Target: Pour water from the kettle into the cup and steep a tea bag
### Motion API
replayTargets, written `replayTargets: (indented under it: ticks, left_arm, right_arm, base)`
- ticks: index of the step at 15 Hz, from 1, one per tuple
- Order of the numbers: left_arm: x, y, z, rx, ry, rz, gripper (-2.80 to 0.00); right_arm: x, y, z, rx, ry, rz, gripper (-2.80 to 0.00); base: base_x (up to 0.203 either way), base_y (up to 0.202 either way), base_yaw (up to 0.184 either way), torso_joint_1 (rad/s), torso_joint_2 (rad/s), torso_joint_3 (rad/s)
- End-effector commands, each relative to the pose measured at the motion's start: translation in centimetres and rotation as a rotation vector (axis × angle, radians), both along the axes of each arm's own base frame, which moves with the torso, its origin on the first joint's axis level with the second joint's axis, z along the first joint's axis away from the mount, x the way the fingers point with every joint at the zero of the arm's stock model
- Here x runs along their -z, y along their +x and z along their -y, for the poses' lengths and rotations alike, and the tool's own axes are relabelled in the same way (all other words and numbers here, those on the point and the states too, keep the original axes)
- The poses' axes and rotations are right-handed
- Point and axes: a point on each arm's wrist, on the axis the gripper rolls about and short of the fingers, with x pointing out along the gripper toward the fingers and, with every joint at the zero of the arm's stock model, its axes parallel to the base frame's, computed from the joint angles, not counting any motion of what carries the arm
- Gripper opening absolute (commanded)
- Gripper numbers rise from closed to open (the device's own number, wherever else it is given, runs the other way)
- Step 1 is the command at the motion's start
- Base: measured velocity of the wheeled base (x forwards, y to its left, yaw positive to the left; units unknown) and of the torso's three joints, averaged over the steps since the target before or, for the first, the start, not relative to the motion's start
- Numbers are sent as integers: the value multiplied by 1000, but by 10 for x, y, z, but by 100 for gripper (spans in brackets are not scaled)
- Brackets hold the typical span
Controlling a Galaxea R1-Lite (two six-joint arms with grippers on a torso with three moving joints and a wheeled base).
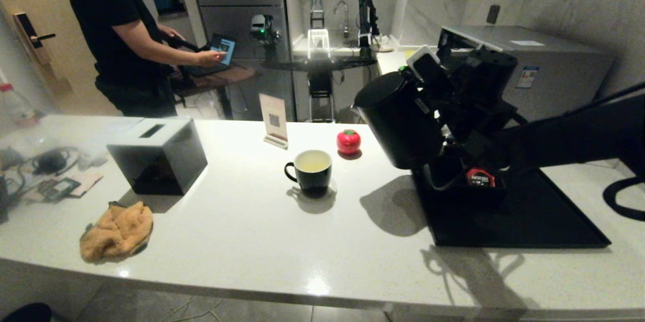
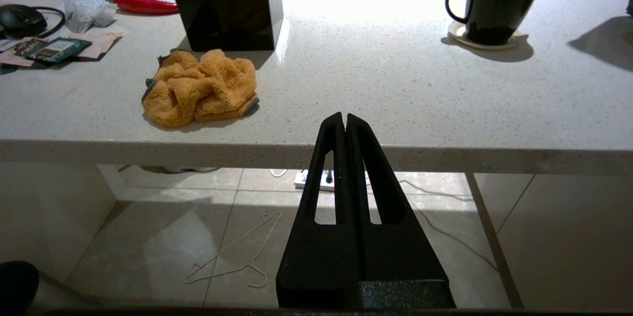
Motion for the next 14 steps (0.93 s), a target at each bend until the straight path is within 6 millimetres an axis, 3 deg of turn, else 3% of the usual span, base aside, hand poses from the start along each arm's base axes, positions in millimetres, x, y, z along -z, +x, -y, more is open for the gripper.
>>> replayTargets:
  ticks: [1,14]
  left_arm:
    - [0,0,0,0,0,-3,-280]
    - [0,0,0,0,0,-1,-280]
  right_arm:
    - [-8,-2,16,36,0,15,-280]
    - [-27,1,121,260,36,28,-280]
  base:
    - [0,0,0,0,0,0]
    - [0,0,0,0,0,0]
